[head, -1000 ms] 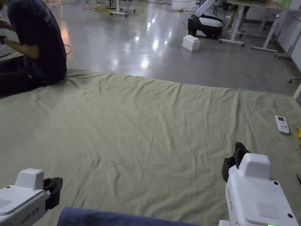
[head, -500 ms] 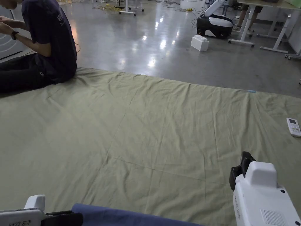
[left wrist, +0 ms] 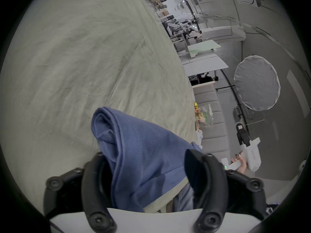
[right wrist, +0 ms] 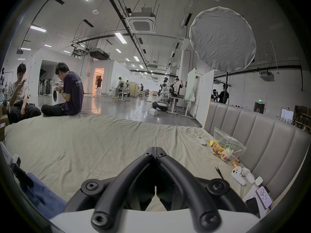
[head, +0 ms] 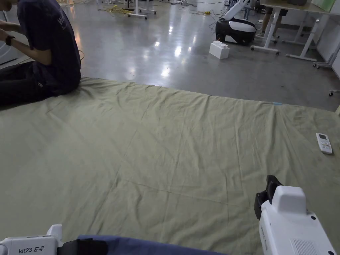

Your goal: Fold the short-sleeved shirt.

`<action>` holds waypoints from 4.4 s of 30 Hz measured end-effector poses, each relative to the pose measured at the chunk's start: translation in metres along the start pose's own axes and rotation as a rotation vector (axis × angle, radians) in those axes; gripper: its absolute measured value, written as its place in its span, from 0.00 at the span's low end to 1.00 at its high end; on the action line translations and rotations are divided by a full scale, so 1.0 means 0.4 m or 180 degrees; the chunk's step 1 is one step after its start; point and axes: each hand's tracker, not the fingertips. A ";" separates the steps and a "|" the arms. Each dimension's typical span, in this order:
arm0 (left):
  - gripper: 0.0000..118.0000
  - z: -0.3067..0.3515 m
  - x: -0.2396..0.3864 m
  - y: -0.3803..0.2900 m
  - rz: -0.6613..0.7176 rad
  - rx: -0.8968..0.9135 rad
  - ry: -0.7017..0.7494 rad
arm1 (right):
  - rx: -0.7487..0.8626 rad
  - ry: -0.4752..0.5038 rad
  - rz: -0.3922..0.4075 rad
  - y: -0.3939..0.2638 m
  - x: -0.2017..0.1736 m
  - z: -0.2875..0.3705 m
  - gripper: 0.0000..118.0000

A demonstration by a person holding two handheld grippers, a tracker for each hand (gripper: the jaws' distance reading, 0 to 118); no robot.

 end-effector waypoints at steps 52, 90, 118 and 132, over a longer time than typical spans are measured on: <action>0.06 -0.058 0.498 -0.064 -0.0522 -0.0103 0.0493 | -0.0089 -0.0183 -0.0130 -0.028 0.068 0.009 0.00; 0.22 -0.297 0.530 -0.224 -0.0940 -0.0159 0.1560 | -0.0241 -0.0272 -0.0134 -0.074 0.125 0.045 0.00; 0.61 -0.288 0.570 -0.253 -0.1633 0.0009 0.0888 | -0.0359 -0.0221 -0.0190 -0.103 0.139 0.047 0.00; 0.67 -0.101 0.200 -0.077 -0.0352 -0.0281 0.0357 | -0.0299 -0.0118 -0.0145 -0.088 0.113 0.046 0.00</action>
